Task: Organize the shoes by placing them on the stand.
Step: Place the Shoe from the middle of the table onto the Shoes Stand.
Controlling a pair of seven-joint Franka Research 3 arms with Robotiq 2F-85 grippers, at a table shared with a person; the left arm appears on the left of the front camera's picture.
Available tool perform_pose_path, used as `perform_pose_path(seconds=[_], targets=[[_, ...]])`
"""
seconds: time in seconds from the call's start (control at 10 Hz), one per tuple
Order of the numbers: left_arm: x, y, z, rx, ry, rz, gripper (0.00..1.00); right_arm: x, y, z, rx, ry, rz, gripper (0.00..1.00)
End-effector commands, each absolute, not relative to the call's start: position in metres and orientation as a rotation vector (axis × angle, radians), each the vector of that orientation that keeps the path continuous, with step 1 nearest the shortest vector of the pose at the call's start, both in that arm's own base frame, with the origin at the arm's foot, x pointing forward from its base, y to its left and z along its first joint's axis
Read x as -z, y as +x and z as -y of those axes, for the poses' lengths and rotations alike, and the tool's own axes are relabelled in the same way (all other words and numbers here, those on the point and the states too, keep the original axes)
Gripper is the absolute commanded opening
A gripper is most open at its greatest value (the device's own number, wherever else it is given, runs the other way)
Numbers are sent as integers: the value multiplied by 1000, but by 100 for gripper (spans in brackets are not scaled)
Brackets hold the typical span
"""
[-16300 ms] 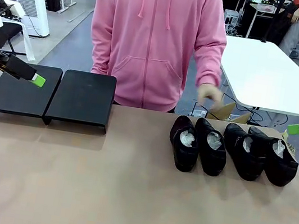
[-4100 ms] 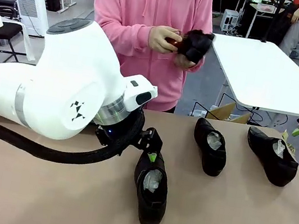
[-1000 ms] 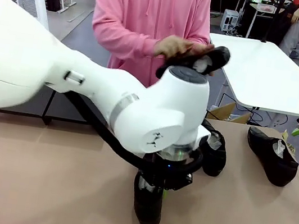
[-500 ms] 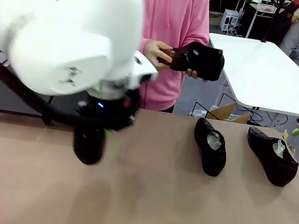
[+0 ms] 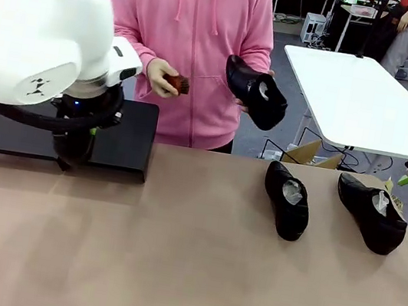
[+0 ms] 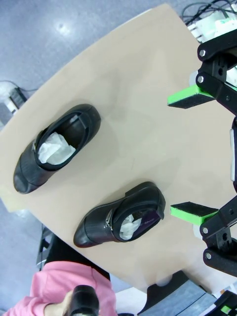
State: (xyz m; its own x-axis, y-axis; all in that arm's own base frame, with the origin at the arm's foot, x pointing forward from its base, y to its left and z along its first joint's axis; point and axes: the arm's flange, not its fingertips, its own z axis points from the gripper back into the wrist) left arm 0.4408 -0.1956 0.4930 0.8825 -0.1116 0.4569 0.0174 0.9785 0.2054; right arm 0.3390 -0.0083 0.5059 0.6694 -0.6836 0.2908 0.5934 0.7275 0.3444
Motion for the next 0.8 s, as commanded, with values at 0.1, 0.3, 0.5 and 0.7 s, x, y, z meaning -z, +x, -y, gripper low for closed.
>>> perform_pose_path(seconds=[0.1, 0.3, 0.5, 0.7], targets=[[-468, 490, 173, 38, 262, 548, 0, -506, 342, 8, 713, 246, 433, 100], [-462, 506, 167, 59, 254, 609, 0, -506, 342, 8, 713, 246, 433, 100], [-456, 520, 169, 54, 229, 610, 0, -506, 342, 8, 713, 246, 433, 100], [-446, 531, 170, 31, 223, 603, 0, -506, 342, 8, 713, 246, 433, 100]])
